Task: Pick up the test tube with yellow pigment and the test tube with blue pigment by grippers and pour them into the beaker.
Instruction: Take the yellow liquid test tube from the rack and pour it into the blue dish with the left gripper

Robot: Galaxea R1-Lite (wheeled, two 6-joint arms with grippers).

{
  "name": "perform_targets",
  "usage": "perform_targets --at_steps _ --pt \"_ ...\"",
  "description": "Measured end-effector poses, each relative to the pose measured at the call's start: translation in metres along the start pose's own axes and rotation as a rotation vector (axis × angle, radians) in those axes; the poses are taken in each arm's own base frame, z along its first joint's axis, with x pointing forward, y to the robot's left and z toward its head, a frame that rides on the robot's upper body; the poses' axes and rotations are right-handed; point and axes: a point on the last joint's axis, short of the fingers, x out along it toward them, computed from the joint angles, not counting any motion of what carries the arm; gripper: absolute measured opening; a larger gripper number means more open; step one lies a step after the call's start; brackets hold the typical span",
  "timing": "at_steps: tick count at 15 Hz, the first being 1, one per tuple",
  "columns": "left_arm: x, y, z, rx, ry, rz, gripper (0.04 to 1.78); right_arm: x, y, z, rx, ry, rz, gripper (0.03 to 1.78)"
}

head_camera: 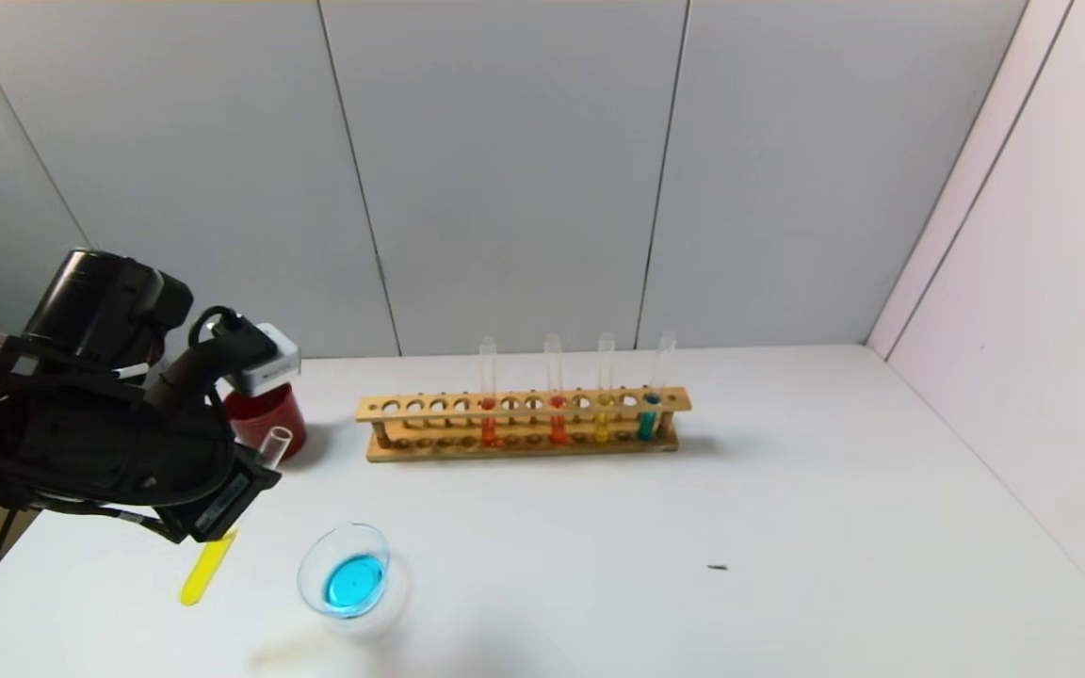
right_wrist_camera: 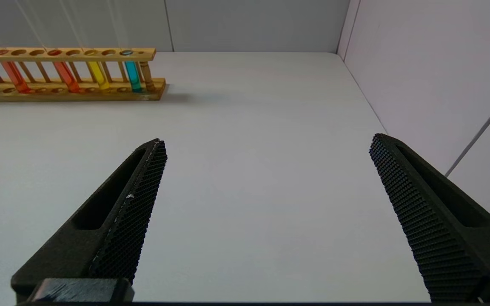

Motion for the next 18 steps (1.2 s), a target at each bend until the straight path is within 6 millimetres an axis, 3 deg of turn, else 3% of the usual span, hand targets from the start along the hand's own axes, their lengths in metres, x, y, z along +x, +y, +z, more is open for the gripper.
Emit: perform_targets --at_steps 6,18 --pt "-0.001 -0.009 0.001 0.077 0.227 -0.043 0.3 0.0 0.0 0.0 0.0 0.0 0.0 1.74" --pt "0.054 -0.018 0.001 0.145 0.467 -0.096 0.3 0.0 0.0 0.0 0.0 0.0 0.0 1.74"
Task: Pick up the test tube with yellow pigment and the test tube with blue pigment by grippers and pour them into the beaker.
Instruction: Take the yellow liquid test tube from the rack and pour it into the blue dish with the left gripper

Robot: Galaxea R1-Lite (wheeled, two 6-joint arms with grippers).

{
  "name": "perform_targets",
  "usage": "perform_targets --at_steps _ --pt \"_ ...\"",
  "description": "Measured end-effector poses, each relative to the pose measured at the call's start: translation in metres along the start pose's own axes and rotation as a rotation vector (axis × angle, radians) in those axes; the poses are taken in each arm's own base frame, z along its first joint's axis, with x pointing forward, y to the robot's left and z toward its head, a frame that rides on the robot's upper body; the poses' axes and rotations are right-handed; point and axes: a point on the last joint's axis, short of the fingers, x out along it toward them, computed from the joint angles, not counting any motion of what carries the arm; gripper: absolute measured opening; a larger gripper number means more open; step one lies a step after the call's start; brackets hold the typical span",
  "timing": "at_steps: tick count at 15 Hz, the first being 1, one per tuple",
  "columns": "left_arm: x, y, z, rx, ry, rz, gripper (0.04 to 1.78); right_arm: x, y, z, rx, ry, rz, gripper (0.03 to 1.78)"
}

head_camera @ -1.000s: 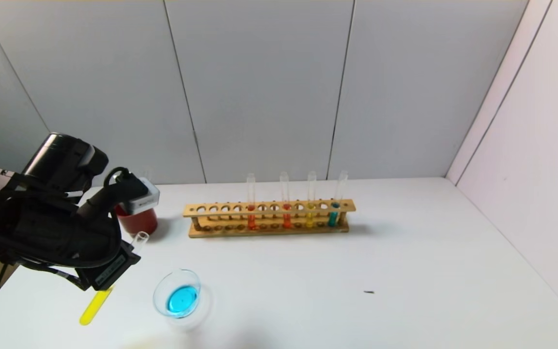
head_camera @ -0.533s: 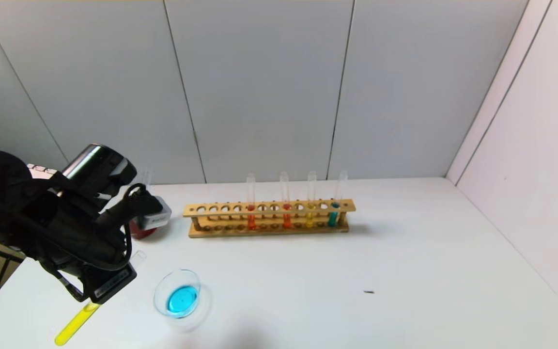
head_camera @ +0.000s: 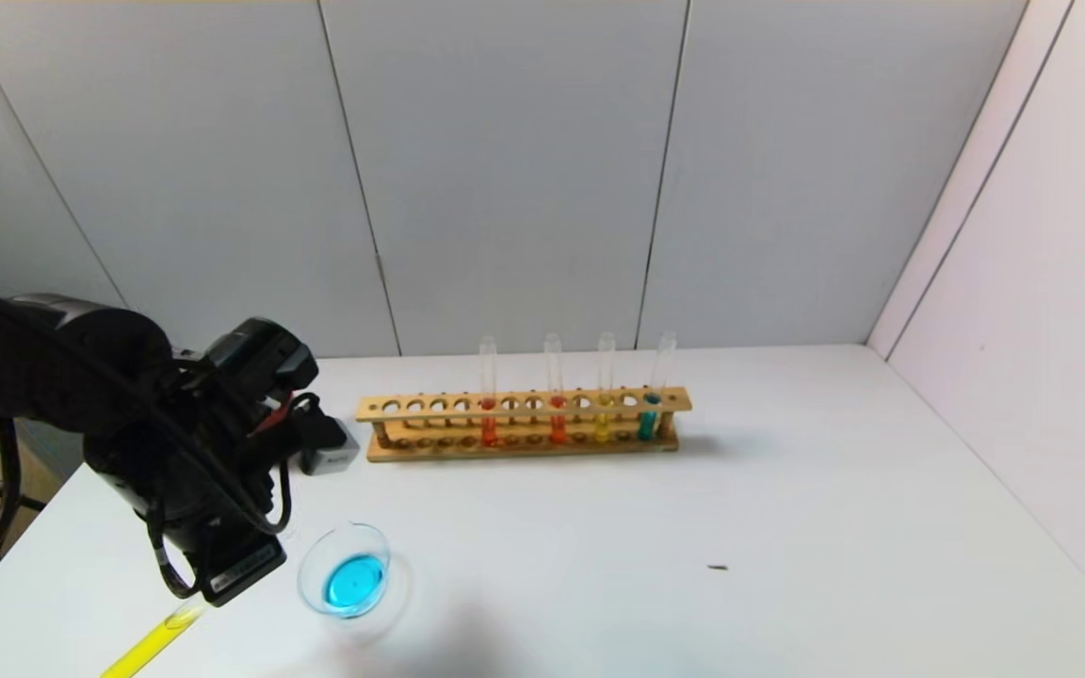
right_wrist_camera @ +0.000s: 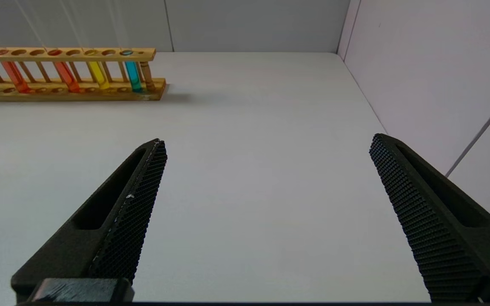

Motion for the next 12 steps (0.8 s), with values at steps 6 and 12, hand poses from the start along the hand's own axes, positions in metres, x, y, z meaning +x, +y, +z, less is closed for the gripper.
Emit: perform_targets --at_steps 6,12 --pt "0.021 -0.003 0.011 0.027 0.089 -0.048 0.3 0.0 0.0 0.0 0.0 0.0 0.0 1.74" --pt "0.025 -0.001 0.019 0.051 0.175 -0.086 0.3 0.0 0.0 0.0 0.0 0.0 0.0 1.74"
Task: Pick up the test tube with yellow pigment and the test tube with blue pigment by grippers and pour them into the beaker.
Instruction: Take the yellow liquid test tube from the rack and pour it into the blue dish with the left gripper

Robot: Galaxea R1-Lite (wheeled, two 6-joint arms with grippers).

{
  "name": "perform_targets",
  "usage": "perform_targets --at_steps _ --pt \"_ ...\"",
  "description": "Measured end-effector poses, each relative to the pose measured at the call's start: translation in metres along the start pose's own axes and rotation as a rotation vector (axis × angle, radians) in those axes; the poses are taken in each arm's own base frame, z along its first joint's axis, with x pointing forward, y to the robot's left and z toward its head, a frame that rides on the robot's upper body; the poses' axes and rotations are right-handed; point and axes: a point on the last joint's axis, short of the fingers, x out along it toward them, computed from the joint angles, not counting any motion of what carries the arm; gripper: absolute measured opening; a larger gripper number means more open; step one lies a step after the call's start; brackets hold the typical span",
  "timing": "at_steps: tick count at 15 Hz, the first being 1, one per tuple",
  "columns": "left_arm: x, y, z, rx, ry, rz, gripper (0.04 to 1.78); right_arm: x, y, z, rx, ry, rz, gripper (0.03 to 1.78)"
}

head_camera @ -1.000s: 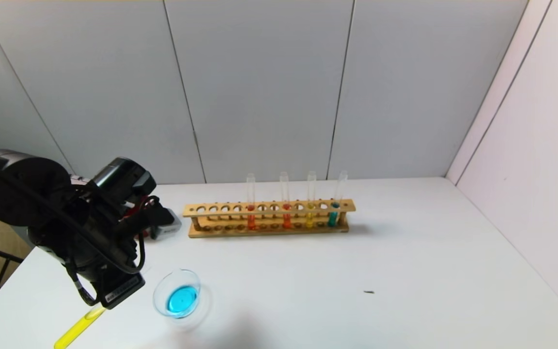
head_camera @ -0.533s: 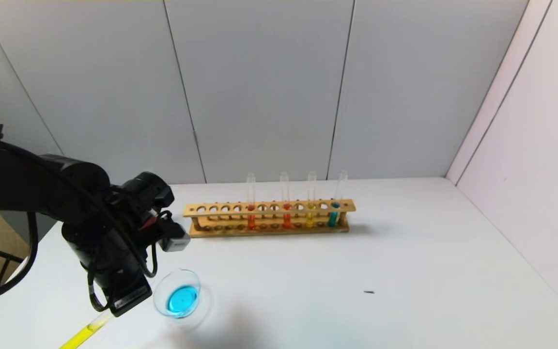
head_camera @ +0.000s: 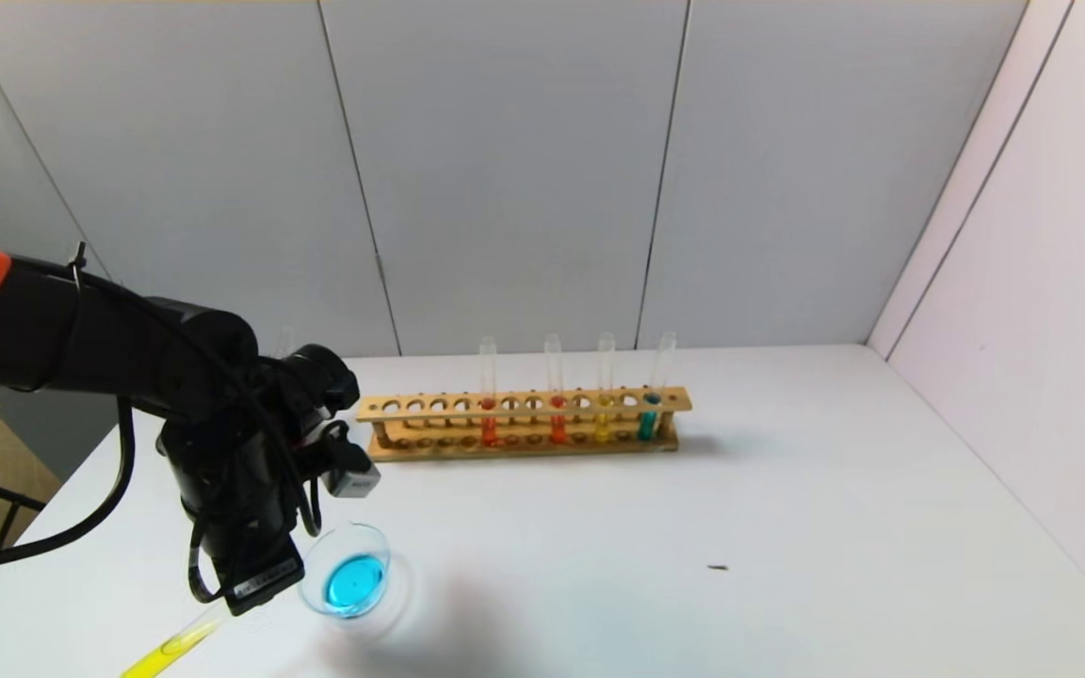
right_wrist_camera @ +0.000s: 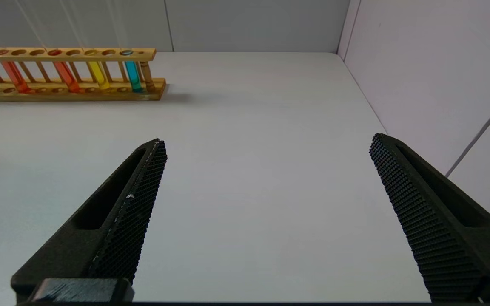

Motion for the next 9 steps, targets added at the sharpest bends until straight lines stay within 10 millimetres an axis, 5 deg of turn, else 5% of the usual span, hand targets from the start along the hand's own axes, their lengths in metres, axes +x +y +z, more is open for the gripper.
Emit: perform_targets --at_steps 9 --pt "-0.004 0.005 0.015 0.033 0.103 -0.017 0.3 0.0 0.0 0.0 0.0 0.0 0.0 1.74"
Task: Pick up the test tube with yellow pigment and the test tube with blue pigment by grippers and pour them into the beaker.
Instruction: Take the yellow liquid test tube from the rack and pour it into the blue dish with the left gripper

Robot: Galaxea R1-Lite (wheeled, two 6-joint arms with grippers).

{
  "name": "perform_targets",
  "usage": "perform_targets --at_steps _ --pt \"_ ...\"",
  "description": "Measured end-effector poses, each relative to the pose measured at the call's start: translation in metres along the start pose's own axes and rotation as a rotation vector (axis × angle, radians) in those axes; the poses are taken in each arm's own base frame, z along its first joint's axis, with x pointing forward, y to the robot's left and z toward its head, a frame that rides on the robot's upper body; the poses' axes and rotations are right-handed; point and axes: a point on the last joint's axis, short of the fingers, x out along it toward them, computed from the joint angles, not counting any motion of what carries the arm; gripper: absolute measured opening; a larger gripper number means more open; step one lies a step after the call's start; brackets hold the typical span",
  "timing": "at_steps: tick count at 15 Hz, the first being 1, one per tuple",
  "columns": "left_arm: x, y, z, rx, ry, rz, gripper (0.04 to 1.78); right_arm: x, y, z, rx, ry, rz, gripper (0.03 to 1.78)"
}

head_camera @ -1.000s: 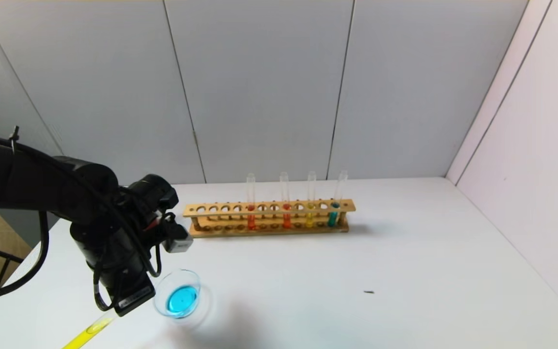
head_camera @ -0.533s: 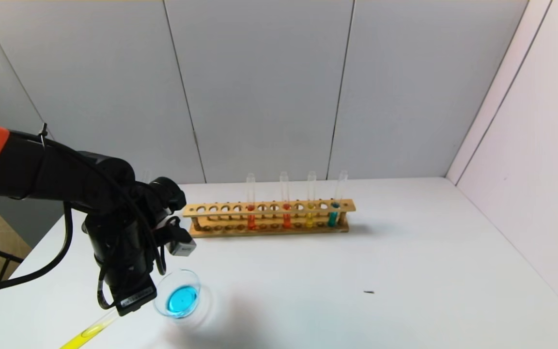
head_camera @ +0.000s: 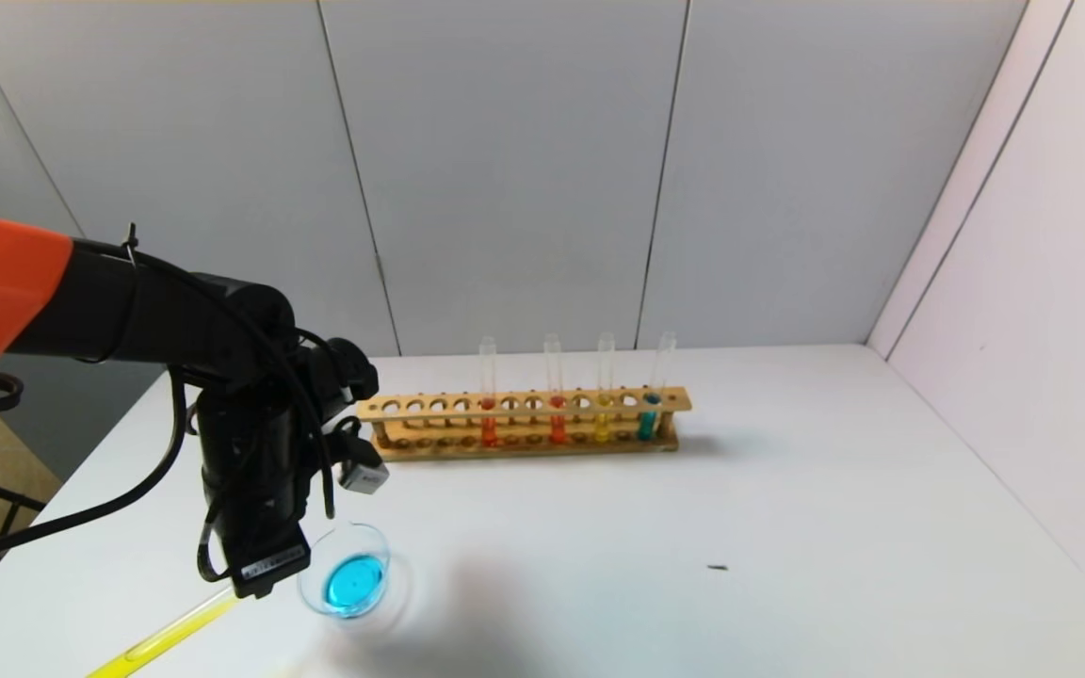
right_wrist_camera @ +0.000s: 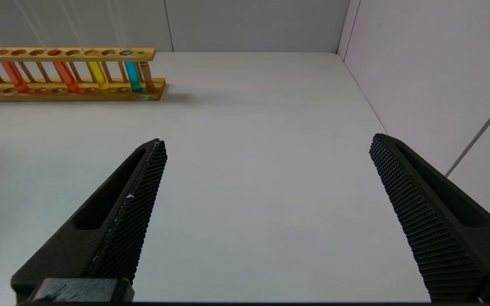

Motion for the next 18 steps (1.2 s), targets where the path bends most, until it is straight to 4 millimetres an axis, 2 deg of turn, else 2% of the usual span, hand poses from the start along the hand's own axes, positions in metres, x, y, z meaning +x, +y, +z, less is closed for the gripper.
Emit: perform_targets --at_steps 5,14,18 --pt "0.001 0.001 0.004 0.019 0.068 -0.018 0.3 0.0 0.0 0.0 0.0 0.0 0.0 1.74" --pt "0.008 0.001 0.026 0.054 0.126 0.001 0.3 0.0 0.0 0.0 0.0 0.0 0.0 1.74" --pt "0.006 0.001 0.029 0.074 0.174 -0.003 0.3 0.0 0.0 0.0 0.0 0.0 0.0 1.74"
